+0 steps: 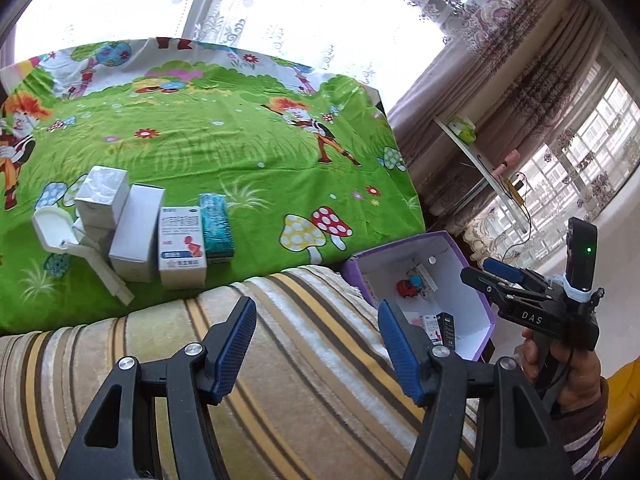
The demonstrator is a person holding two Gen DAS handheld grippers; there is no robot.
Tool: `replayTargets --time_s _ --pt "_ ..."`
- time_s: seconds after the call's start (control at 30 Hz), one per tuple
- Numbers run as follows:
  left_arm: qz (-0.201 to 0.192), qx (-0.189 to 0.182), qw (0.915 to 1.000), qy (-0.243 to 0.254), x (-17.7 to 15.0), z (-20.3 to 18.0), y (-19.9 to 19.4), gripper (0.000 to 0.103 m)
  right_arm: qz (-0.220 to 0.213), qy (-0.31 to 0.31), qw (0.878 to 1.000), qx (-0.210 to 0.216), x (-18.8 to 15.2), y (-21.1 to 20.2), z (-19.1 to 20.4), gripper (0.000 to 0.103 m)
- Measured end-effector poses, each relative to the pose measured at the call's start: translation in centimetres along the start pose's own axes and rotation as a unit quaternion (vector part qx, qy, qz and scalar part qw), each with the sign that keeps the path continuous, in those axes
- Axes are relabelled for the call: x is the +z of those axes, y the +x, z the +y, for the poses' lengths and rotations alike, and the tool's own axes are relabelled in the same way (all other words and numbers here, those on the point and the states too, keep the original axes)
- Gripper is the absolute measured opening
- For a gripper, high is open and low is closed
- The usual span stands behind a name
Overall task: Organize rigid objects
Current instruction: 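Move both open tools back over the cushion toward the remaining items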
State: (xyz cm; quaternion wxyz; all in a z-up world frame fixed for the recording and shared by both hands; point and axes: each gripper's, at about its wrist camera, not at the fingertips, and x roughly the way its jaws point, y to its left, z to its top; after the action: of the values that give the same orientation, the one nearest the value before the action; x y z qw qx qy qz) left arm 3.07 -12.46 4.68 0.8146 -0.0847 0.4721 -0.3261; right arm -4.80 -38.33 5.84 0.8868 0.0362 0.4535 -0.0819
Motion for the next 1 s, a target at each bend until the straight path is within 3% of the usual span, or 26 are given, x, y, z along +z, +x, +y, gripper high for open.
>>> replayTargets --time_s 0.37,0.53,0.73,1.0 --pt "-0.017 0.043 0.9928 -0.111 -0.5 8.7 -3.1 0.064 0.010 -0.059 0.997 0.048 1.9 1.4 6.8 0.081" --pt "-0.013 0.048 0.9843 -0.169 -0.9 12.1 -3.7 0.064 0.010 -0.086 0.994 0.065 2.7 1.9 9.8 0.081" --pt "-0.003 0.026 0.9682 -0.249 -1.3 15.6 -3.5 0.064 0.018 -0.103 0.990 0.093 3.5 2.7 13.0 0.082" --pt "-0.007 0.027 0.9568 -0.289 0.3 18.3 -3.5 0.064 0.042 -0.125 0.983 0.130 4.2 4.8 17.3 0.082"
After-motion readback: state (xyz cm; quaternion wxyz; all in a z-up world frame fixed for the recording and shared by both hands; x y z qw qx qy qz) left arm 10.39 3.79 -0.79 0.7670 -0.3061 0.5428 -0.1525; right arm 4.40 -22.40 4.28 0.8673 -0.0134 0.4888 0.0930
